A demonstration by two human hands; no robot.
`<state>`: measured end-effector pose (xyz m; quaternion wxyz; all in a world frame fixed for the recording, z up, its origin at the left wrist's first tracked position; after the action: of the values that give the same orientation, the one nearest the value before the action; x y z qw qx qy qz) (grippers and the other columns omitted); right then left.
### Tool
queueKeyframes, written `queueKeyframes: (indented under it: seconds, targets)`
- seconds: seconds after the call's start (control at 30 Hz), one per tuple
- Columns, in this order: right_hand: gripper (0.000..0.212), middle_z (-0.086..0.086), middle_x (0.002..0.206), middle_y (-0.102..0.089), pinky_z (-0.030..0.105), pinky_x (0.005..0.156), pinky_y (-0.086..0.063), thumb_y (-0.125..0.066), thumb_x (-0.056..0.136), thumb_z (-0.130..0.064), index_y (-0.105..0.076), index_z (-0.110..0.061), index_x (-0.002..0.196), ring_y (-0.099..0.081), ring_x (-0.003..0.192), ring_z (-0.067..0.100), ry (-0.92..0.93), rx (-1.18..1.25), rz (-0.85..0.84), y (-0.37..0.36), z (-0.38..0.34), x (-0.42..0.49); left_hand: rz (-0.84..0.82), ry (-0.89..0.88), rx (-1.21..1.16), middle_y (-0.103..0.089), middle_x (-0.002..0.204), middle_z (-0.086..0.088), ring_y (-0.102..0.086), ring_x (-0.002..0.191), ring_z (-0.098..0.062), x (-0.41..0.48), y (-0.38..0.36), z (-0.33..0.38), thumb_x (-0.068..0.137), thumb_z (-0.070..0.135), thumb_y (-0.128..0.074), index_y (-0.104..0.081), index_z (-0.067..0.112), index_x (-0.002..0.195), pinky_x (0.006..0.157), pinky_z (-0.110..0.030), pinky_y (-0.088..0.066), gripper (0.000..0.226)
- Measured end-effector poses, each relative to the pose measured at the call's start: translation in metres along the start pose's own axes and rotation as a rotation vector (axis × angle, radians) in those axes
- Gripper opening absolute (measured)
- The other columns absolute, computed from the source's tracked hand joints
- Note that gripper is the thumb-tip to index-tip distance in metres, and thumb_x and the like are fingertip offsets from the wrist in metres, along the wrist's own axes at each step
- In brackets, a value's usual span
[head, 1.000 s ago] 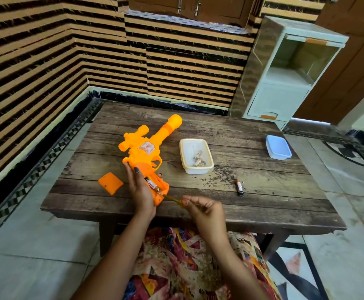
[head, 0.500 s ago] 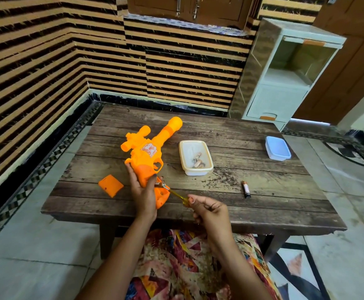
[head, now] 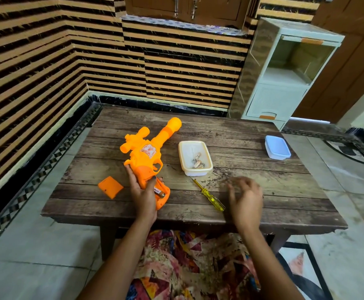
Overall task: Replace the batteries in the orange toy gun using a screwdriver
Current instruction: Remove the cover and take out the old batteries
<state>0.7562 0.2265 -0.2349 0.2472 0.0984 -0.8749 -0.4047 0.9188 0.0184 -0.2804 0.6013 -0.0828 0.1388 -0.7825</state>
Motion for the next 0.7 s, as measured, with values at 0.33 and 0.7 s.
queueKeyframes:
  seconds: [0.33, 0.7]
  targets:
    - [0.021, 0.020, 0.105, -0.065, 0.034, 0.078, -0.044, -0.051, 0.093, -0.020, -0.062, -0.013, 0.110, -0.060, 0.096, 0.035, -0.398, -0.003, 0.008, 0.024, 0.091, 0.029, 0.003, -0.002, 0.014, -0.053, 0.129, -0.020, -0.066, 0.067, -0.007, 0.001, 0.001, -0.002, 0.088, -0.003, -0.052, -0.009, 0.037, 0.146, 0.071, -0.034, -0.054, 0.082]
    - [0.024, -0.002, 0.091, -0.065, 0.013, 0.074, -0.038, -0.063, 0.082, 0.003, -0.059, -0.010, 0.102, -0.060, 0.084, 0.013, -0.177, 0.321, -0.146, -0.013, 0.036, 0.021, 0.014, 0.005, 0.034, -0.056, 0.126, -0.018, -0.066, 0.068, -0.009, 0.001, 0.001, -0.002, 0.088, -0.004, -0.052, -0.010, 0.037, 0.146, 0.075, -0.039, -0.053, 0.082]
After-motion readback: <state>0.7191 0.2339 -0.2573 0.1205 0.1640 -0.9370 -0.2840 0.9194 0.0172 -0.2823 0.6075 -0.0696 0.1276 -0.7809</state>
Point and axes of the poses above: each hand's wrist, its own x-axis towards the middle knuckle, its own y-axis out of the back of the hand, z = x × y, the point moved 6 cm from there along x, towards the middle knuckle
